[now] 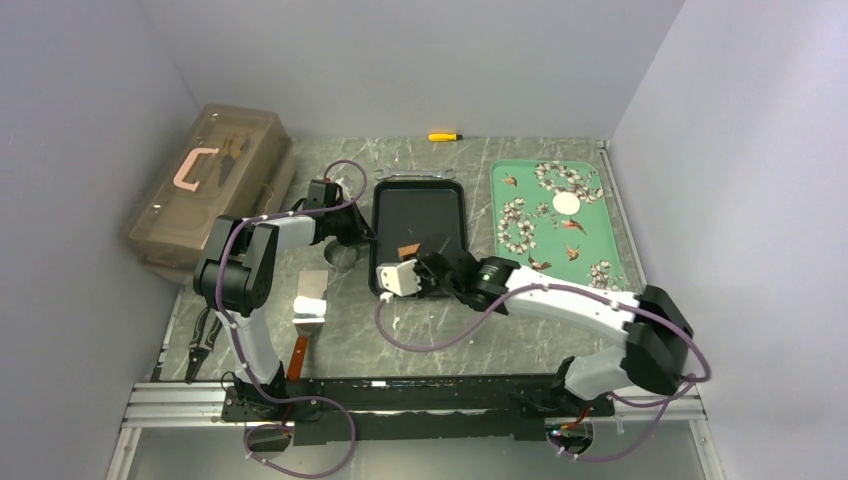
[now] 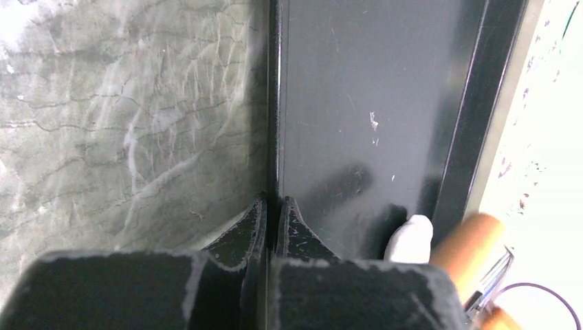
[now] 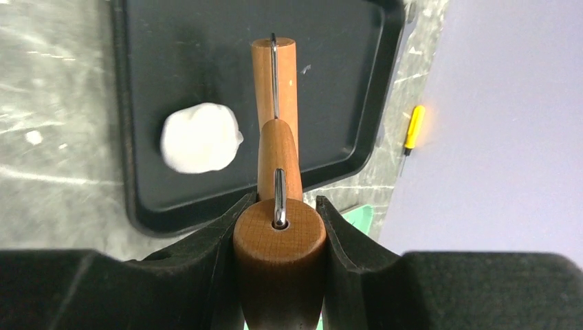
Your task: Roll out the dumpling wrappers from the dough
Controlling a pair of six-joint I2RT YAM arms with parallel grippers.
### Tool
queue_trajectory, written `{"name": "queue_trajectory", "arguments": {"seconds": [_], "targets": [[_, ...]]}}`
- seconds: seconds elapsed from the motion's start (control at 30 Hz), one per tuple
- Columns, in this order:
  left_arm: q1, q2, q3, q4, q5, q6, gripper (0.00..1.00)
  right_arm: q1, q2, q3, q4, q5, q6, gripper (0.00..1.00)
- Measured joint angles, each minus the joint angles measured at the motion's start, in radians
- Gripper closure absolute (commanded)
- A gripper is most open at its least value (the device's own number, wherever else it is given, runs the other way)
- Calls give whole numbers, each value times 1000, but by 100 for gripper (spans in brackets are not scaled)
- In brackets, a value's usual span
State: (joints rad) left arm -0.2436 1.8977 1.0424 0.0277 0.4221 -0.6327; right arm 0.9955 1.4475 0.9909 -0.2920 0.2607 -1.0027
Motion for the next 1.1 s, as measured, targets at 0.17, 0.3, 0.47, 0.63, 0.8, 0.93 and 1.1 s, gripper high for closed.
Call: {"name": "queue_trajectory", "arguments": {"seconds": [0.17,0.3,0.47,0.63,0.8,0.93,1.1], "targets": [[0,2,1,0,1,0,100,57,-174,-14,-120,-40,19,100],[0,5,6,-1,4,1,100,76,-215,-28,-177,-48,61,100],[0,8,7,2,7,1,100,80,-161,-76,-200,-54,86,100],[0,11,11,2,9,1,100,74,-143,-94,-182,-45,87,100],[0,11,12,1,9,1,100,46,-124,-113,-126,-46,77,100],[0,11,13,0,9,2,100,23,-108,-127,-81,-54,63,100],[0,11,13,-1,9,2,100,-4,-89,-137,-35,-68,51,100]]}}
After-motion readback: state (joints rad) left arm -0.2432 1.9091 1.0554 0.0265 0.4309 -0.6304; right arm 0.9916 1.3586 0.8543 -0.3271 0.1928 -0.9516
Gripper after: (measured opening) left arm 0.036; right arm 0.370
